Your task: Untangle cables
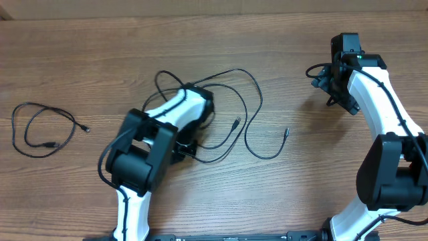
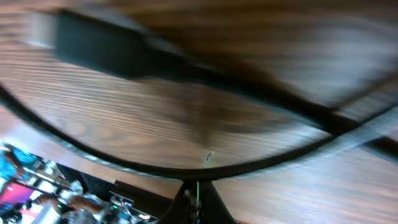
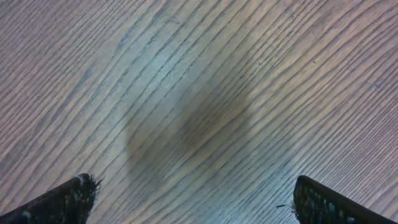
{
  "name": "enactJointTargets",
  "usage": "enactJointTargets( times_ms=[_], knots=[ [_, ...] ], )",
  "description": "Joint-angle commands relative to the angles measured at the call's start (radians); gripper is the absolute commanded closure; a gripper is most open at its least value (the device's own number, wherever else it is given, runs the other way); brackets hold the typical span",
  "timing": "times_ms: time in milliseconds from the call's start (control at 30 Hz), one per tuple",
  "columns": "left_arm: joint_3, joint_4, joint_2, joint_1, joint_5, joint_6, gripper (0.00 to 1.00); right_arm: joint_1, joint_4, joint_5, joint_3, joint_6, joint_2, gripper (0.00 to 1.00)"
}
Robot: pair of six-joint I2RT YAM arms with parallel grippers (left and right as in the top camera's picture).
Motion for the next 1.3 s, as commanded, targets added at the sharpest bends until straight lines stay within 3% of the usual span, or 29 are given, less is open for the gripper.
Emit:
enactJointTargets(
  times_ms=[0,200,400,500,700,833,933,1033,1267],
  knots=[
    [0.043,-0.011,-0.007,0.084,-0.035,-0.032,0.96,0.000,0.002,0.010,-0.002,0.007,-0.008,0.00],
    [0.162,-0.008,-0.007,0.225,0.006,-0.088,0.96,0.000,0.002,0.010,-0.002,0.007,-0.008,0.00],
    [0.239,-0.008,-0.007,0.307,0.200,0.028,0.95,0.000,0.002,0.010,-0.002,0.007,-0.008,0.00],
    [0.232,-0.056,-0.007,0.315,0.252,0.067,0.83,0.000,0.002,0.010,-0.002,0.007,-0.008,0.00],
    [0.232,-0.051,-0.021,0.329,0.305,0.079,0.78,0.000,0.002,0.010,-0.002,0.007,-0.008,0.00],
    [0.232,-0.010,-0.064,0.359,0.428,0.071,0.72,0.000,0.002,0.010,-0.002,0.007,-0.008,0.00],
    [0.232,-0.039,-0.093,0.373,0.381,0.037,0.62,0.000,0.002,0.010,-0.002,0.007,-0.008,0.00],
    [0.229,-0.099,-0.096,0.376,0.231,-0.060,0.55,0.000,0.002,0.010,-0.002,0.007,-0.008,0.00],
    [0.153,-0.042,-0.096,0.376,0.156,-0.168,0.50,0.000,0.002,0.010,-0.002,0.007,-0.008,0.00]
  ],
)
